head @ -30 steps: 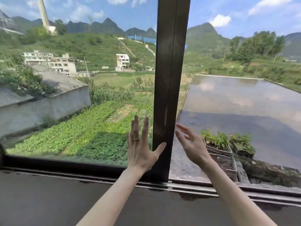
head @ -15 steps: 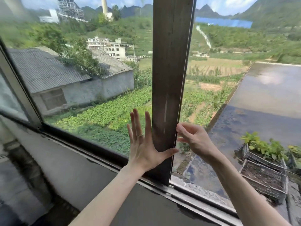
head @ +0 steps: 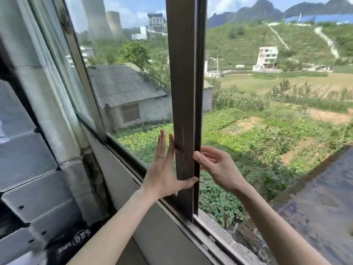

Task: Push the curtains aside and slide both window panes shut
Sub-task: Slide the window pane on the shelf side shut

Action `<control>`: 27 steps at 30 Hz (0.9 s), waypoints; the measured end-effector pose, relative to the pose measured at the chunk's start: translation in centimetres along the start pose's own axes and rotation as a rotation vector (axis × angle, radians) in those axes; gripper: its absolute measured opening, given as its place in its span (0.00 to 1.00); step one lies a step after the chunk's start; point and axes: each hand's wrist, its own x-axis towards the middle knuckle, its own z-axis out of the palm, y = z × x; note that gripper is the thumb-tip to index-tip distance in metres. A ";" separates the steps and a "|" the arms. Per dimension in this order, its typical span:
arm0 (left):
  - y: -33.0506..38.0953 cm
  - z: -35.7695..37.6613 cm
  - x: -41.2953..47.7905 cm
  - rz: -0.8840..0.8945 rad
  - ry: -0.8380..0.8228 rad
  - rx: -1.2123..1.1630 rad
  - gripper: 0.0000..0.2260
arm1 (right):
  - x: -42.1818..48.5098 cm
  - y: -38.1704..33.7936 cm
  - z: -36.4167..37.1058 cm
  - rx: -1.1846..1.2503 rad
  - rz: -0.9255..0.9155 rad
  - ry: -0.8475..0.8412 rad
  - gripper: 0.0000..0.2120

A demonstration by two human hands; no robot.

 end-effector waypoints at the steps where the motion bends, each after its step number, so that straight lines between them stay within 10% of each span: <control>1: -0.6 -0.5 0.3 -0.029 0.004 0.014 0.61 | 0.8 -0.1 0.5 -0.008 -0.017 -0.013 0.32; 27: -24.1 -6.1 9.6 -0.459 -0.027 -0.051 0.48 | 23.8 0.5 18.7 0.010 -0.100 -0.102 0.13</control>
